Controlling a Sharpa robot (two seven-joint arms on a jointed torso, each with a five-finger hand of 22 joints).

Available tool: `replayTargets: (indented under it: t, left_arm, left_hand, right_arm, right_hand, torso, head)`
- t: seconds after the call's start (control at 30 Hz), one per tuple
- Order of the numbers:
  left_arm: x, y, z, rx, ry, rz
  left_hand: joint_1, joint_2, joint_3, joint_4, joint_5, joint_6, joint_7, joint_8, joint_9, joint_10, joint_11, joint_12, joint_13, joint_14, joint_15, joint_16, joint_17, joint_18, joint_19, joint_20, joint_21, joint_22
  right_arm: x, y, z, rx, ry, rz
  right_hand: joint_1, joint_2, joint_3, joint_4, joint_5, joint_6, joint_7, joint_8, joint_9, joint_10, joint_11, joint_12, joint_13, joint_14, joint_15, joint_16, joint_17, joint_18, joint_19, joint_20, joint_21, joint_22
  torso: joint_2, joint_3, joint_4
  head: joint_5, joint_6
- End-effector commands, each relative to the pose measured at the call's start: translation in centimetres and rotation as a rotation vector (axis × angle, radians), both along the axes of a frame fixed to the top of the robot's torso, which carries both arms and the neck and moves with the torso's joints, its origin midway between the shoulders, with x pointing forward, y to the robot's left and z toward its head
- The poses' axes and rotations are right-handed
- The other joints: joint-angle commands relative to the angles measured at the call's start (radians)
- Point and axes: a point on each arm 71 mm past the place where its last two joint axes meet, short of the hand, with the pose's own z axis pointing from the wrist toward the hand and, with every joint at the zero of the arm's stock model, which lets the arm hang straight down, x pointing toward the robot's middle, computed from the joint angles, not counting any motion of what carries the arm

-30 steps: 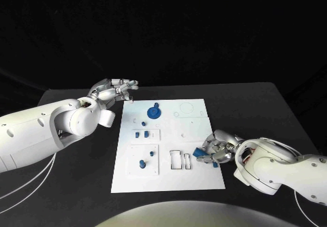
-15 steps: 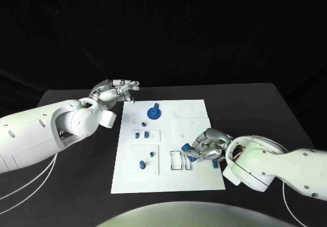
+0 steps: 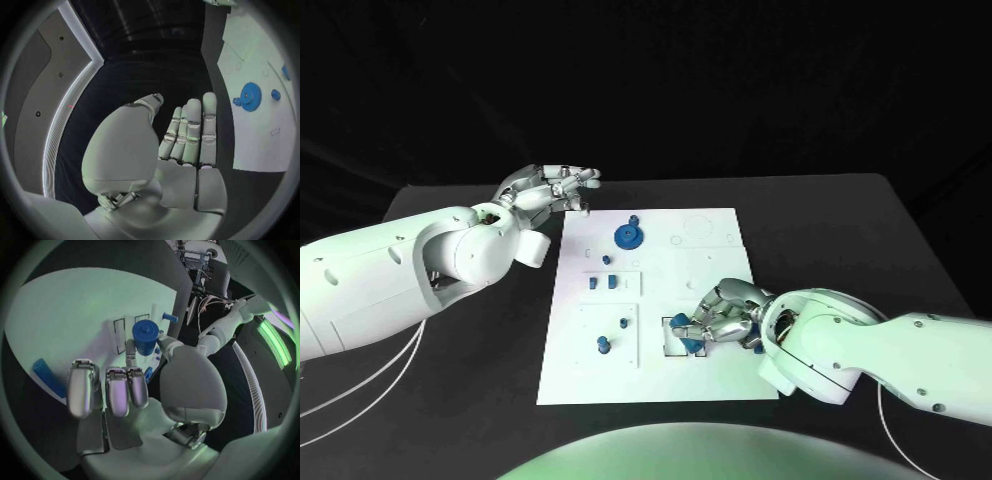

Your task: Assemble the parts on the task board

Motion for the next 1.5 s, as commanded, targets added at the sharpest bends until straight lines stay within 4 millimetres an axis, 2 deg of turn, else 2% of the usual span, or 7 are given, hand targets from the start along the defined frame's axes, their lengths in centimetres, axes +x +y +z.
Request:
replayTargets:
  t: [0.03,0.53,0.63,0.8,0.87,1.27,1.5]
  left_arm:
    - [-0.1,-0.3,0.1,-0.007,-0.005,-0.019]
    - [-0.1,-0.2,0.1,-0.004,-0.003,-0.017]
    - [-0.1,-0.2,0.1,-0.004,-0.002,-0.017]
    - [-0.2,-0.1,0.1,-0.003,-0.001,-0.016]
    - [-0.2,-0.1,0.1,-0.003,-0.001,-0.016]
    - [-0.2,0.0,0.1,0.000,0.000,-0.014]
    - [-0.2,0.1,0.1,0.001,0.000,-0.011]
  left_hand:
    - [0.010,-0.002,-0.004,-0.003,0.002,-0.009,0.001,0.004,0.001,-0.006,0.002,0.003,0.001,-0.007,0.003,0.004,0.001,0.014,0.004,0.004,-0.003,-0.002]
    - [0.010,-0.002,-0.005,-0.002,0.001,-0.010,0.001,0.004,0.001,-0.006,0.002,0.004,0.001,-0.007,0.003,0.004,0.001,0.014,0.004,0.004,-0.004,-0.002]
    - [0.010,-0.002,-0.005,-0.002,0.001,-0.010,0.001,0.004,0.001,-0.006,0.002,0.004,0.001,-0.007,0.003,0.004,0.001,0.014,0.004,0.004,-0.004,-0.002]
    - [0.011,-0.001,-0.006,-0.002,0.001,-0.010,0.001,0.004,0.001,-0.007,0.002,0.005,0.001,-0.008,0.003,0.004,0.001,0.014,0.004,0.004,-0.004,-0.002]
    - [0.011,-0.001,-0.006,-0.002,0.001,-0.010,0.001,0.004,0.001,-0.007,0.002,0.005,0.001,-0.008,0.003,0.004,0.001,0.014,0.004,0.004,-0.004,-0.002]
    - [0.011,-0.001,-0.007,-0.002,0.001,-0.011,0.001,0.005,0.001,-0.007,0.002,0.005,0.001,-0.008,0.003,0.004,0.001,0.014,0.003,0.005,-0.005,-0.002]
    - [0.011,-0.001,-0.008,-0.002,0.001,-0.011,0.001,0.005,0.002,-0.008,0.002,0.005,0.001,-0.008,0.003,0.004,0.001,0.014,0.003,0.005,-0.005,-0.002]
  right_arm:
    - [0.1,0.2,0.0,-0.031,-0.026,0.028]
    - [0.8,0.8,-0.2,-0.068,-0.077,0.042]
    - [0.8,0.9,-0.3,-0.077,-0.073,0.050]
    - [0.8,1.2,-0.5,-0.084,-0.067,0.063]
    - [0.8,1.3,-0.5,-0.084,-0.067,0.066]
    - [0.7,1.4,-0.4,-0.075,-0.077,0.070]
    - [0.5,0.7,-0.1,-0.056,-0.099,0.072]
  right_hand:
    - [-0.010,-0.002,-0.010,0.001,-0.002,0.039,-0.035,-0.003,0.004,0.085,-0.006,-0.004,0.232,0.090,-0.005,0.005,0.185,-0.018,0.025,-0.003,0.000,0.189]
    - [-0.050,0.011,-0.102,0.005,-0.002,0.042,-0.039,-0.004,0.008,0.084,-0.009,-0.008,0.230,0.089,-0.008,0.004,0.183,-0.017,0.024,-0.006,-0.005,0.190]
    - [-0.062,0.029,-0.171,0.006,0.001,0.041,-0.039,-0.005,0.011,0.083,-0.009,-0.013,0.228,0.088,-0.008,0.003,0.180,-0.016,0.023,-0.006,-0.011,0.189]
    - [-0.032,0.100,-0.402,0.010,0.007,0.041,-0.038,-0.008,0.017,0.082,-0.008,-0.018,0.228,0.088,-0.006,0.001,0.179,-0.015,0.024,-0.005,-0.018,0.192]
    - [-0.035,0.106,-0.434,0.010,0.009,0.041,-0.038,-0.009,0.018,0.082,-0.008,-0.020,0.227,0.088,-0.007,0.000,0.177,-0.015,0.023,-0.004,-0.021,0.192]
    - [-0.043,0.107,-0.466,0.011,0.011,0.042,-0.038,-0.009,0.018,0.082,-0.008,-0.021,0.226,0.088,-0.006,0.000,0.178,-0.015,0.024,-0.004,-0.020,0.193]
    - [-0.023,0.130,-0.469,0.008,0.011,0.043,-0.039,-0.009,0.020,0.083,-0.008,-0.018,0.228,0.089,-0.007,0.001,0.182,-0.017,0.027,-0.004,-0.015,0.195]
  torso:
    - [0.000,-0.0003,-0.0011]
    - [0.001,-0.0002,-0.0007]
    - [0.000,-0.0001,-0.0008]
    - [0.000,0.0000,-0.0013]
    - [0.000,-0.0001,-0.0013]
    - [0.000,0.0004,-0.0018]
    - [0.000,0.0005,-0.0024]
  head:
    - [0.002,-0.001]
    - [0.007,-0.002]
    - [0.008,-0.003]
    - [0.010,-0.006]
    - [0.010,-0.006]
    - [0.012,-0.006]
    - [0.013,-0.004]
